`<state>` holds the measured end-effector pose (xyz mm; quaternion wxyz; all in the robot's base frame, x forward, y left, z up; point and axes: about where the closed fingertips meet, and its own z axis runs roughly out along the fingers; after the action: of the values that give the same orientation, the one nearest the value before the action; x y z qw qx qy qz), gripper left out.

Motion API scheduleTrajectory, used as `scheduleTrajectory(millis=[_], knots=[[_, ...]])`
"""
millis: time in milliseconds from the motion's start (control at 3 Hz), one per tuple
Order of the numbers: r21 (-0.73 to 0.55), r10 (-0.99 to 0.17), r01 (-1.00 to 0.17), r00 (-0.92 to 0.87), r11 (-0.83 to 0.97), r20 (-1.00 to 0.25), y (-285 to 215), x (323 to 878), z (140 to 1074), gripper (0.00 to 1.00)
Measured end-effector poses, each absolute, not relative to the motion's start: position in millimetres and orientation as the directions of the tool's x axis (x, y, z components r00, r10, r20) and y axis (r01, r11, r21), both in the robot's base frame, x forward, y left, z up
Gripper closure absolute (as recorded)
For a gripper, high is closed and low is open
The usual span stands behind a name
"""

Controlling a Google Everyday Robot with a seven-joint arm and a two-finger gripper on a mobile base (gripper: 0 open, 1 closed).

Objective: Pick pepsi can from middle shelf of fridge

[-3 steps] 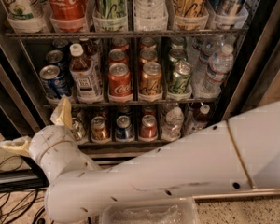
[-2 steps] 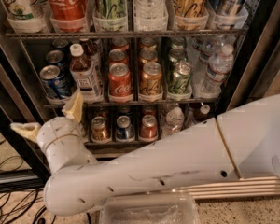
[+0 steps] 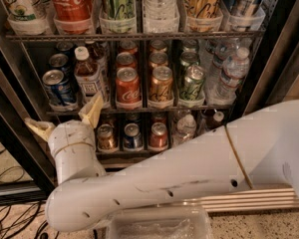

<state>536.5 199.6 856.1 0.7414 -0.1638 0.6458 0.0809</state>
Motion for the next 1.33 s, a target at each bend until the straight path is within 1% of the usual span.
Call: scheduleTrajectory(millis=[333,667,1000,1333], knots=[[-0.138,-0.092,-0.331,0.153,0.933,-0.984,200,536,856,0.00],[-0.129,-0.077,-0.320,0.168,0.939,-0.983,204,531,855,0.10],[-0.112,-0.059,-0.328,0.168,0.938,-0.984,217,526,850,0.25],[-0.110,-0.056,-0.320,0.173,0.941,-0.983,225,527,847,0.27]])
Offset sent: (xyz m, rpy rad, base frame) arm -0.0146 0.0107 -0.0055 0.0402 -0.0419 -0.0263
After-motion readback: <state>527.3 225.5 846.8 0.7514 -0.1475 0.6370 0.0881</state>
